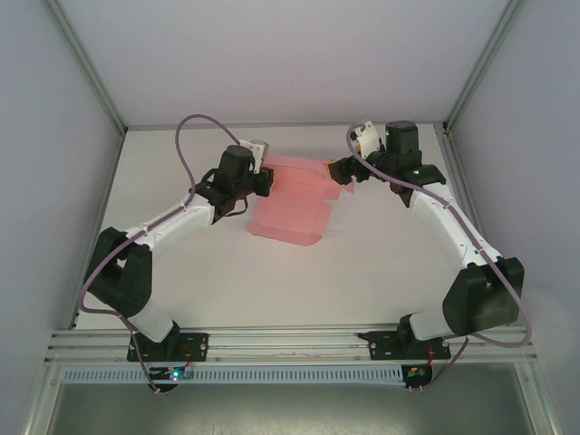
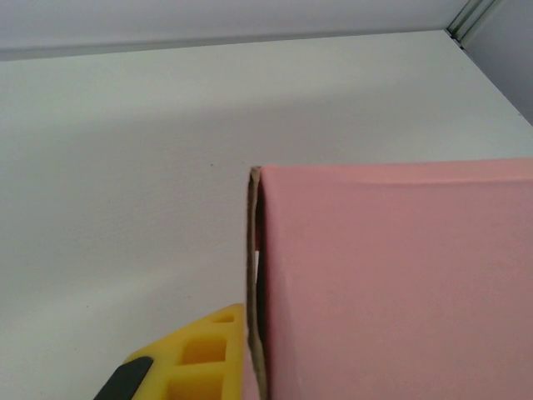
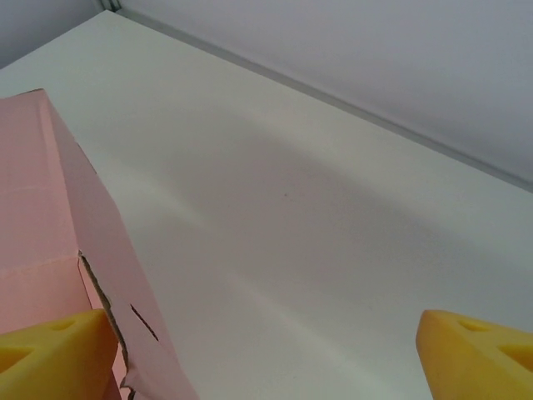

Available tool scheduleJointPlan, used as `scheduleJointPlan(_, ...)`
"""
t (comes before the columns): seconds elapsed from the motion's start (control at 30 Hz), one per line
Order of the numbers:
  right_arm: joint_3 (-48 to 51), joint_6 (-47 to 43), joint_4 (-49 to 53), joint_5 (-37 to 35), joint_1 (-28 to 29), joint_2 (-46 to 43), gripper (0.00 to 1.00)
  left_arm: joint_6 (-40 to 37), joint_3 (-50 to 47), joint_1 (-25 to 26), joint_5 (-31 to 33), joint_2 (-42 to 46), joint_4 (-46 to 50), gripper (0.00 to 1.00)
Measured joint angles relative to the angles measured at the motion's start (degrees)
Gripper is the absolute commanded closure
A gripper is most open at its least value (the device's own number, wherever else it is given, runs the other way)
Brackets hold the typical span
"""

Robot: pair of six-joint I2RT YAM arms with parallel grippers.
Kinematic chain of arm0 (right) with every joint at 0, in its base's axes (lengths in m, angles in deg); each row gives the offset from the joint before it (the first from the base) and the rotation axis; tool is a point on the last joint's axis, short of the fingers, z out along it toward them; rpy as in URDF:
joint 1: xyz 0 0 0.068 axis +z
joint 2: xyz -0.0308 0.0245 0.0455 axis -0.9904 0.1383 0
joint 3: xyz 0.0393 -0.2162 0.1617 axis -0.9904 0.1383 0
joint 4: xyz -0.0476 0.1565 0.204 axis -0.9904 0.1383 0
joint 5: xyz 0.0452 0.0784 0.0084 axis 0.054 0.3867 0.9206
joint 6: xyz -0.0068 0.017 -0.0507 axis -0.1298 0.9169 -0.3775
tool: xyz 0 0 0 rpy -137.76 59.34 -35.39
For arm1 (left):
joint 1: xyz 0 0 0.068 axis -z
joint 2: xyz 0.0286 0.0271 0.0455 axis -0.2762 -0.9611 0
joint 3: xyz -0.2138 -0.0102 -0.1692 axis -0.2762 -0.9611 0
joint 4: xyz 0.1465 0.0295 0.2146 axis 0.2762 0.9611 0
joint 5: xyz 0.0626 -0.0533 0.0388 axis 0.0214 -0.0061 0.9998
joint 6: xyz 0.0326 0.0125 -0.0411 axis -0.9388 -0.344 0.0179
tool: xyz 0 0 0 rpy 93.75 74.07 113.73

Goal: Assemble paper box

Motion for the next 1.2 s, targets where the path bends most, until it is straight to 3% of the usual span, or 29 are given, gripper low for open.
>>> scheduleJointPlan(0.23,1.3,6.1,-8.5,1.7,2.7,0.9,0.03,2.6,1.9,-0.5,-2.4,-0.6,-1.4,1.00)
scheduleJointPlan(0.5,2.9,8.9,-14.3,-8.0,6.2,0.2,0.02,6.0,2.2,-1.6,-2.1,-1.3,-2.8,1.00)
scheduleJointPlan(0.83,8.2,3.1,-4.0,-12.2,2.9,-11.8,0.02,6.7,4.3,-1.4,-1.4,-1.4,-2.5,1.00)
scheduleJointPlan(1.2,9.9,-0.9,2.0,-12.4,0.0,-11.6,0.02,6.6,4.6,-1.4,-1.4,-1.4,0.1,1.00)
